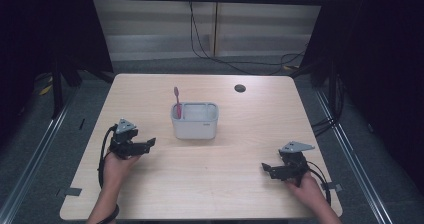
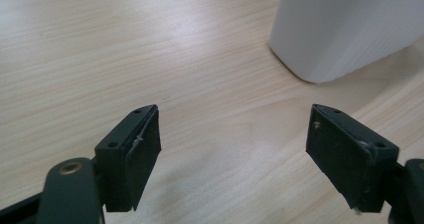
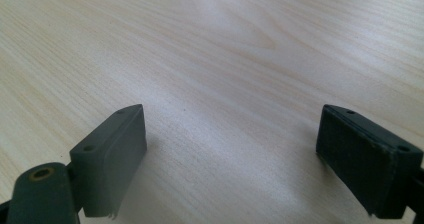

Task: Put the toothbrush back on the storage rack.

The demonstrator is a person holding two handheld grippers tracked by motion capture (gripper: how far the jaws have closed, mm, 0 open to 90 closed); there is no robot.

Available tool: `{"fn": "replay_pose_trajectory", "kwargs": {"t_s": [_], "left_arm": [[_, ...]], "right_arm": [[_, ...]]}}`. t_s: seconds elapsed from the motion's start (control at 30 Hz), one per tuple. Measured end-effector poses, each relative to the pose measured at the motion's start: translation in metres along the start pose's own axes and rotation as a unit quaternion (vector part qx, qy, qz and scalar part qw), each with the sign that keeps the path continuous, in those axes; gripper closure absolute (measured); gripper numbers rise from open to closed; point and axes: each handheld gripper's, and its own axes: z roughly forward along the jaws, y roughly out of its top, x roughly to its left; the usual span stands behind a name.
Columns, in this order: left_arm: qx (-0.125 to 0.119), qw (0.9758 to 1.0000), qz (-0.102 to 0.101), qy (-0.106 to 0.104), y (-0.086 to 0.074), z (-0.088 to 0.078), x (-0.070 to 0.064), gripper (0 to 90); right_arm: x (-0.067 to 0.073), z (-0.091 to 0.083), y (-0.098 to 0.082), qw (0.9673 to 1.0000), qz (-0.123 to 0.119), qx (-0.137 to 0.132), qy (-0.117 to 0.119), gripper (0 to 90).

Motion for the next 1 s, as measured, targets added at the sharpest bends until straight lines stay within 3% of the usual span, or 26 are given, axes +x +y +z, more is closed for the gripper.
{"fn": "replay_pose_trajectory", "kwargs": {"t_s": [0.2,0.47,1.0], "left_arm": [[0.009,0.9999,-0.007,0.0,-0.0028,0.0018,0.0022,21.9],[0.031,0.9995,0.002,0.003,-0.0052,0.0041,0.0023,22.0],[0.04,0.9992,-0.001,0.007,-0.0087,0.0072,0.0026,21.9]], "right_arm": [[0.0,0.0,0.0,1.0,0.0,0.0,0.0,12.0],[0.0,0.0,0.0,1.0,0.0,0.0,0.0,12.0],[0.0,0.0,0.0,1.0,0.0,0.0,0.0,12.0]]}}
